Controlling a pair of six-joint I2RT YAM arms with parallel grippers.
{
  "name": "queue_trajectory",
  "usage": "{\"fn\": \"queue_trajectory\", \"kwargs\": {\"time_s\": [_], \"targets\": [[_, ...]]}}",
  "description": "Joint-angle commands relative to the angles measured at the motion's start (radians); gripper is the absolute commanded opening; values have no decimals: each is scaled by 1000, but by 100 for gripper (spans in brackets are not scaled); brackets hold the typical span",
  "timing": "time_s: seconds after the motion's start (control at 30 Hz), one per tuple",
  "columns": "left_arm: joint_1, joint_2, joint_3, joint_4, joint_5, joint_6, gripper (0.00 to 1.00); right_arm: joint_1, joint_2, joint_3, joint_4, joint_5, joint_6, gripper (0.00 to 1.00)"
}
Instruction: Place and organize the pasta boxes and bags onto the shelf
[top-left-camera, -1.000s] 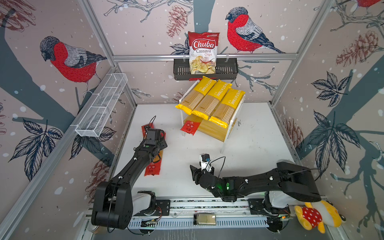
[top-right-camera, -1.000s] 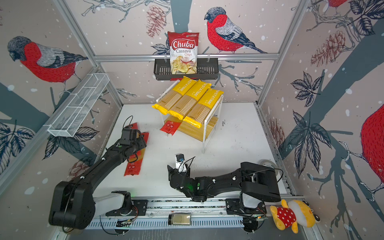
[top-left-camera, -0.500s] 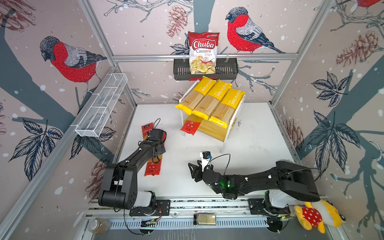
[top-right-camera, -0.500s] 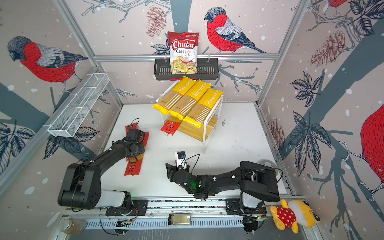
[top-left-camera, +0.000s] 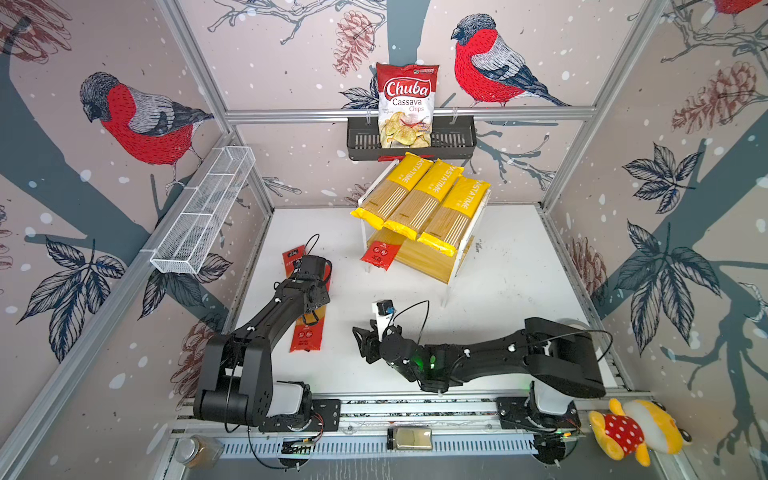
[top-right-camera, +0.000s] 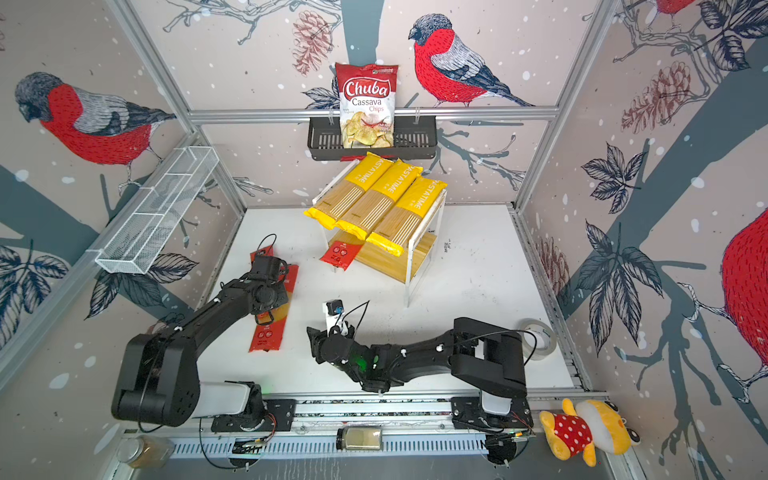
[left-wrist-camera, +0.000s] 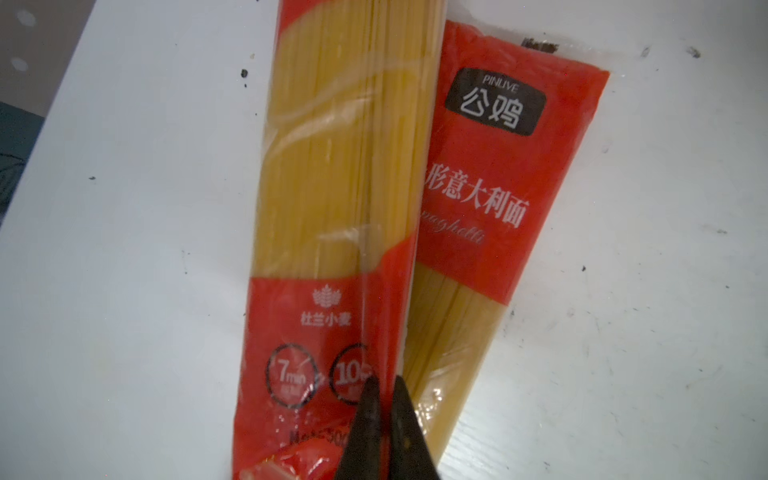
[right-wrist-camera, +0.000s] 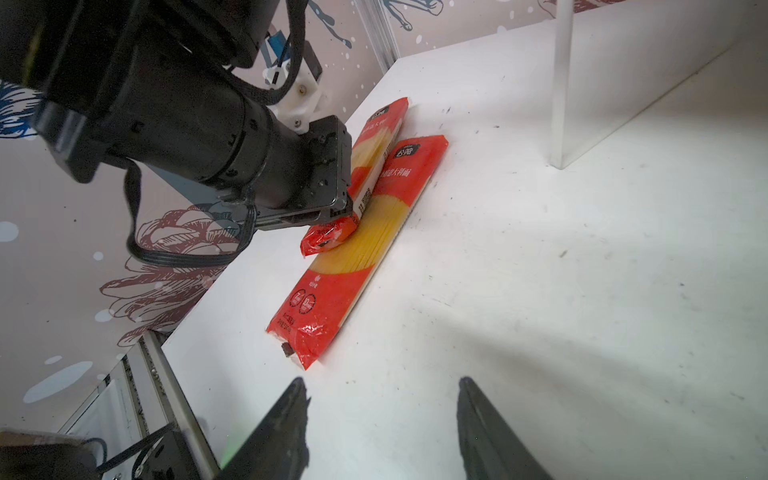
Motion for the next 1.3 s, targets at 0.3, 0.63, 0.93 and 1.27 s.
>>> {"fn": "queue_trajectory", "kwargs": {"time_s": [0.3,0.63,0.93,1.27], "targets": [[49,-37,45,18,-8,93,0,-42,301,322,-127,-177,240,44],[65,-56,29,50,69,98,0,-80,468,504,-163,-344,456,47],[66,-66,20,55,96,85,0,-112,539,555,-138,-418,528,45],[65,-81,18,53,71,78,0,-135,596,590,-21,-501,543,19]]}}
